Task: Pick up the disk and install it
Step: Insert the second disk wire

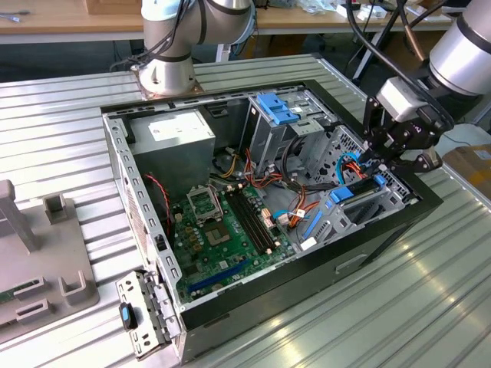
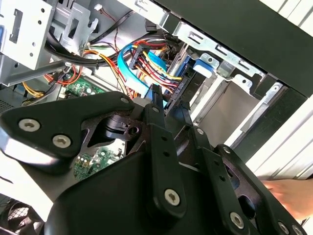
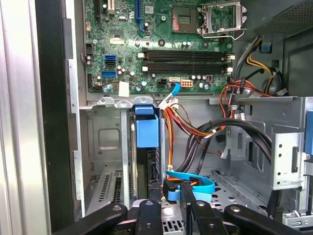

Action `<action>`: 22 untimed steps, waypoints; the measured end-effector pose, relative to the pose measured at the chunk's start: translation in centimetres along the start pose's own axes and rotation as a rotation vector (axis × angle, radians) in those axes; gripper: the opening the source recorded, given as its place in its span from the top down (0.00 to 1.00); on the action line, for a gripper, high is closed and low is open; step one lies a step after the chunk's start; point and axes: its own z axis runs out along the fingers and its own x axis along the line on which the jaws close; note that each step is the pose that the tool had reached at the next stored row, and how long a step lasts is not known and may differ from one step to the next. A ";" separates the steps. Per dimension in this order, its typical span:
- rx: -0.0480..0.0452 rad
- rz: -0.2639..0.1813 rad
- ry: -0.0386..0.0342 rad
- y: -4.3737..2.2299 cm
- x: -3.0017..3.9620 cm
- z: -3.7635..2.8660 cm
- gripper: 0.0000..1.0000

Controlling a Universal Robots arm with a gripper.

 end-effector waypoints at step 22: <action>0.0001 0.000 -0.0002 0.13 0.07 0.34 0.84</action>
